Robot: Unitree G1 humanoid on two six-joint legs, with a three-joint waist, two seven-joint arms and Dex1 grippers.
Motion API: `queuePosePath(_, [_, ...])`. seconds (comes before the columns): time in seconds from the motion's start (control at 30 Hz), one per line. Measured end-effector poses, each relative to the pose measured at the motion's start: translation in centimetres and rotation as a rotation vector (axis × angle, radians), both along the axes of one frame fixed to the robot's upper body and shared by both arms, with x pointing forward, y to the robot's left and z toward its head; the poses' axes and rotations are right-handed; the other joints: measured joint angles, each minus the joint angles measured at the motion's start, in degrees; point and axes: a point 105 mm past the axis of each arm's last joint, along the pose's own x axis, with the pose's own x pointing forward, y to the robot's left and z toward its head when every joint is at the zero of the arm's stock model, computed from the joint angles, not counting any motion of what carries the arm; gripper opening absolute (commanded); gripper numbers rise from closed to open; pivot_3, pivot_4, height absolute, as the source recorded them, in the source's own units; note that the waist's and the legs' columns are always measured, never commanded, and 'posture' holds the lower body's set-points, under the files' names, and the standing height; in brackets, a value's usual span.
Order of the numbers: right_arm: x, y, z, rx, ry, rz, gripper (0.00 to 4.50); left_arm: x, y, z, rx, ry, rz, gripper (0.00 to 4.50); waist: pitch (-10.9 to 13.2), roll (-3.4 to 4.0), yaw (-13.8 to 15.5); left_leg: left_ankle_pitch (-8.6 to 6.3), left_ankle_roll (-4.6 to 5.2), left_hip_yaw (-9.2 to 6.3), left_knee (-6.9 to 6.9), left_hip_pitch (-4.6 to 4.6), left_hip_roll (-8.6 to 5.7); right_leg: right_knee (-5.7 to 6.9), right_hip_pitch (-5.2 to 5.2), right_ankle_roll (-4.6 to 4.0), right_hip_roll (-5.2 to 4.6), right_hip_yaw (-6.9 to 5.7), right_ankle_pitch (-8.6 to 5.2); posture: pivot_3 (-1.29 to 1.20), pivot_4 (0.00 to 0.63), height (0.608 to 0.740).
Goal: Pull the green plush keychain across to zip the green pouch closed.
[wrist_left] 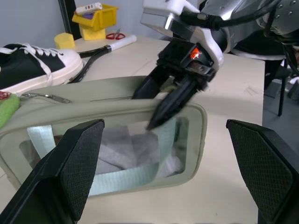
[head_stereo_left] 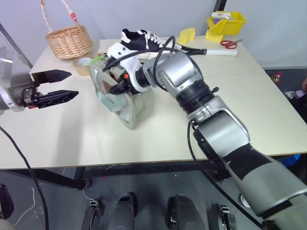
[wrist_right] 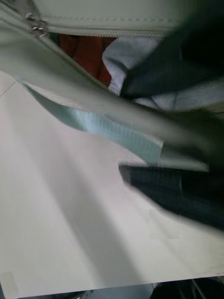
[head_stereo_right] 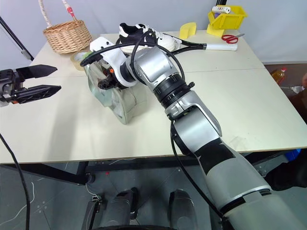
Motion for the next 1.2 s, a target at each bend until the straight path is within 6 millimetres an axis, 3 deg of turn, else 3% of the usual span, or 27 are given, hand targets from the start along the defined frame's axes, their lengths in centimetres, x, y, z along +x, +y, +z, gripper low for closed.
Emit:
queuePosePath(0.03, [-0.1, 0.0, 0.3, 0.004, -0.004, 0.005, 0.01, 0.0, 0.0, 0.0, 0.001, -0.001, 0.000, 4.50, 0.00, 0.00, 0.00, 0.00, 0.00, 0.00, 0.00, 0.00, 0.00, 0.00, 0.00, 0.00, 0.00, 0.00, 0.00, 0.00, 0.150, 0.740])
queuePosePath(0.23, [-0.9, -1.7, 2.4, -0.022, -0.092, 0.113, 0.01, 0.4, -0.6, 0.2, 0.017, -0.013, -0.019, 4.50, 0.01, 0.00, 0.19, 0.00, 0.00, 0.01, 0.01, -0.06, 0.00, -0.03, -0.03, 0.01, 0.00, 0.01, 0.00, 0.00, 0.150, 0.740])
queuePosePath(0.33, [-1.7, -4.1, 3.4, -0.099, -0.203, 0.215, 0.01, 0.6, -0.7, 0.2, 0.019, -0.012, -0.022, 4.50, 0.00, -0.02, 0.15, 0.00, 0.00, 0.05, 0.01, -0.04, 0.00, -0.04, -0.02, 0.02, 0.00, 0.02, 0.00, 0.00, 0.150, 0.740])
queuePosePath(0.53, [-2.2, -9.6, 1.1, -0.223, -0.271, 0.294, 0.01, 0.9, -0.8, 0.2, 0.018, -0.004, -0.029, 4.50, 0.00, -0.01, 0.09, 0.00, 0.00, 0.07, 0.02, -0.02, 0.00, 0.01, -0.02, 0.01, 0.00, 0.02, 0.00, 0.00, 0.150, 0.740])
queuePosePath(0.67, [-2.9, -9.8, 0.7, -0.243, -0.322, 0.327, 0.01, 1.1, -1.1, -0.1, 0.017, 0.005, -0.038, 4.50, 0.01, 0.00, -0.33, 0.01, -0.02, 0.14, 0.01, 0.04, 0.08, 0.05, -0.05, 0.01, 0.07, 0.10, 0.01, 0.00, 0.150, 0.740])
queuePosePath(1.0, [-1.8, -11.7, 2.4, -0.240, -0.431, 0.207, 0.01, 1.4, -1.5, -0.1, 0.028, 0.023, -0.071, 4.50, 0.01, -0.01, 0.32, 0.03, -0.05, 0.17, 0.07, 0.01, 0.13, 0.00, -0.02, -0.01, 0.10, 0.10, 0.03, 0.00, 0.150, 0.740])
queuePosePath(1.2, [-3.5, -12.5, -0.8, -0.238, -0.384, 0.237, 0.01, 1.5, -1.7, -0.4, 0.040, 0.038, -0.084, 4.50, 0.00, -0.01, 0.16, 0.03, -0.05, 0.19, 0.05, 0.02, 0.13, -0.02, -0.01, -0.01, 0.10, 0.11, 0.03, 0.00, 0.150, 0.740])
